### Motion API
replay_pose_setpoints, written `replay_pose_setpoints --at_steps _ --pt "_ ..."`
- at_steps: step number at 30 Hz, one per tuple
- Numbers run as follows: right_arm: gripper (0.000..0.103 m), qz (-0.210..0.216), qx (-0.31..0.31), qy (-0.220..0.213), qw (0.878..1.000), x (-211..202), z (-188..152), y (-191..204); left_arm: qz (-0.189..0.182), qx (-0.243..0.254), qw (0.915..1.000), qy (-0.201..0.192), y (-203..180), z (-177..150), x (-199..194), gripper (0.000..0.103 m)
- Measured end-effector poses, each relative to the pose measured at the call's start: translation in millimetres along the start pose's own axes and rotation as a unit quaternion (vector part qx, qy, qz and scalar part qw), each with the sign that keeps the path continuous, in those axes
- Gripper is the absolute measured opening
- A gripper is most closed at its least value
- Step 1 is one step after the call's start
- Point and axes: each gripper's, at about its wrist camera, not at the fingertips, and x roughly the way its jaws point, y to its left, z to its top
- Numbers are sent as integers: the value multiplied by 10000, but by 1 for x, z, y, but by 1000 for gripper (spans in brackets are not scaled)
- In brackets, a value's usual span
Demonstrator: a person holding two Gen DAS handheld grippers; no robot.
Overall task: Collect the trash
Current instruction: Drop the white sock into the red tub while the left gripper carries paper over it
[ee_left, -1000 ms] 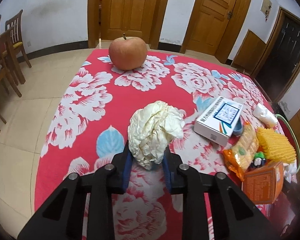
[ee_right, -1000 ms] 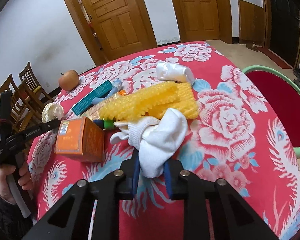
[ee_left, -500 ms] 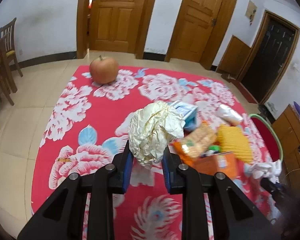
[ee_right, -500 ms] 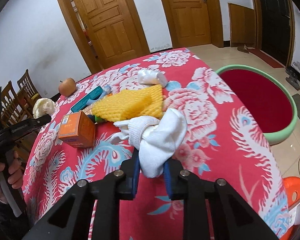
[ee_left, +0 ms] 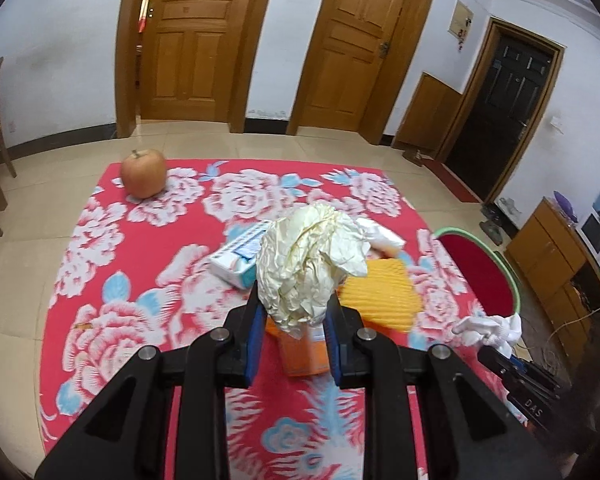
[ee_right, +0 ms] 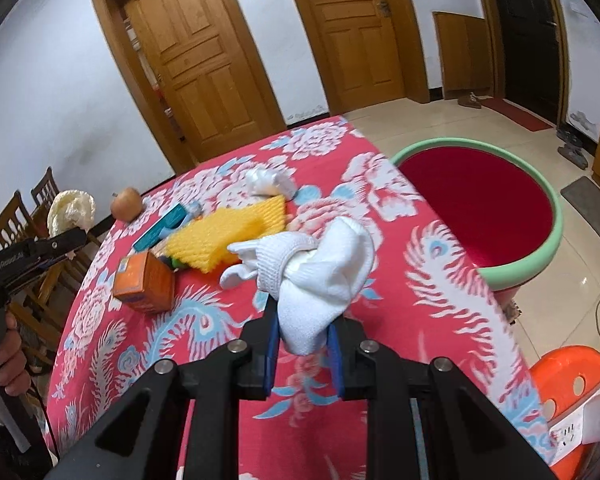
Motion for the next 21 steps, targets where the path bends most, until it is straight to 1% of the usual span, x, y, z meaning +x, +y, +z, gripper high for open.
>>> replay_pose_setpoints --at_steps 6,11,16,18,21 --pt "23 -125 183 -185 9996 -10 10 -25 -179 170 9997 80 -33 5 7 26" --pt "24 -285 455 -323 9980 -14 20 -52 -304 422 9985 188 -66 10 18 26" --pt "24 -453 732 -372 9956 -9 35 -84 -458 758 9953 391 -105 15 39 26" --pt "27 -489 825 -394 9946 -7 39 -95 -506 851 9940 458 -119 18 49 26" --pt "27 -608 975 -425 9925 -1 46 -112 -589 945 9922 567 -136 20 63 26"
